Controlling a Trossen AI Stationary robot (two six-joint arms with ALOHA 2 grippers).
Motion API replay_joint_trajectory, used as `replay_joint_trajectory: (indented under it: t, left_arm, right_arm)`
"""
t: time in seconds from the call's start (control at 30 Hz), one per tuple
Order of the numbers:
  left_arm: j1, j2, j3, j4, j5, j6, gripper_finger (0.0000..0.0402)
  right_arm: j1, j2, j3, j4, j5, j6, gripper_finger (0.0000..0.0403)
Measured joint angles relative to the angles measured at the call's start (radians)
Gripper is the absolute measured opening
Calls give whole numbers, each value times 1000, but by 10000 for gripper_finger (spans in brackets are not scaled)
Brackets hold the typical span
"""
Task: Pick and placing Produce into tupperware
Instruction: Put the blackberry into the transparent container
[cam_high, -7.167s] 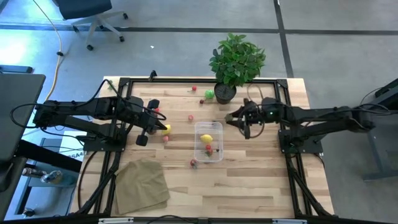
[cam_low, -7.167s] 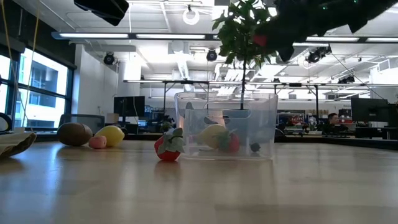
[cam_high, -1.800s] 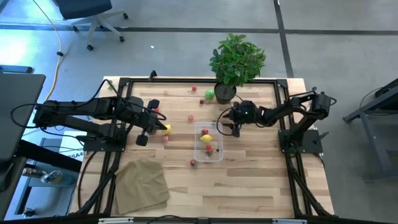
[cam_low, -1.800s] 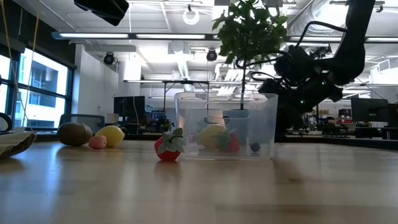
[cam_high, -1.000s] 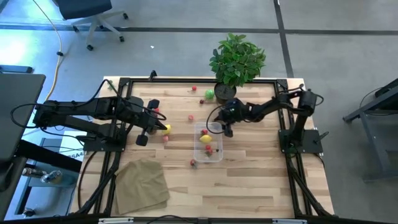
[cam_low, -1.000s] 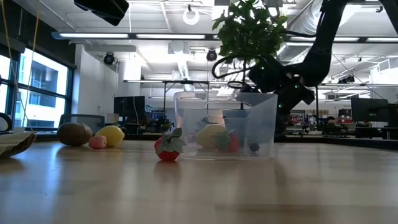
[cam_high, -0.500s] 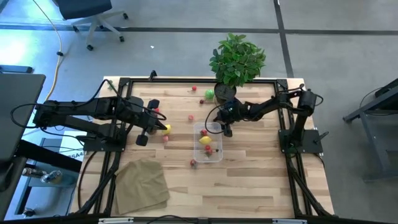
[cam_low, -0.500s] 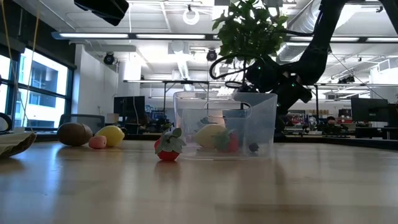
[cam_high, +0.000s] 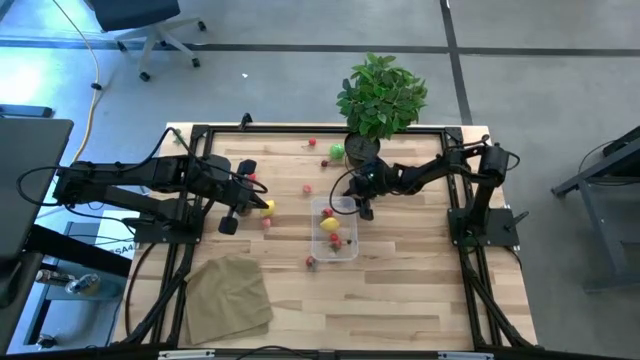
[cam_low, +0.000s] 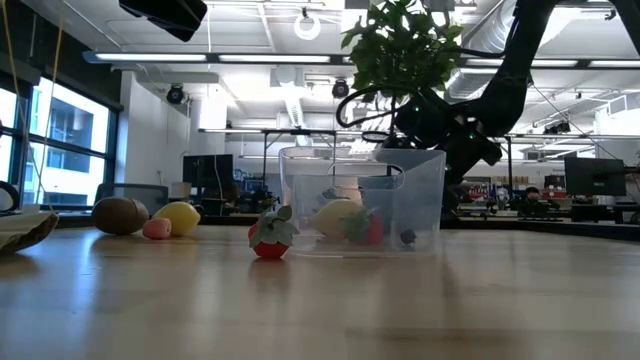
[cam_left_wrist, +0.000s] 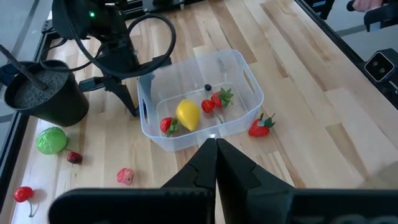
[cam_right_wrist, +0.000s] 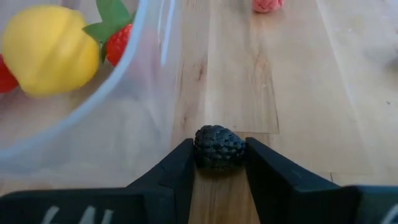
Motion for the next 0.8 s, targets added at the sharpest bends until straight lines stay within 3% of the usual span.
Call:
replay_joint_trajectory:
  t: [0.27,0.37,0.8]
  left_arm:
    - [0,0,0,0,0,0,1]
    - [0,0,0,0,0,0,1]
    - [0,0,0,0,0,0,1]
  right_arm:
    - [1,-6,-1,2,42,11,114]
    - [0,-23,-1,-13,107,9,114]
    - [-21,-203,-2,-179,294,-26,113]
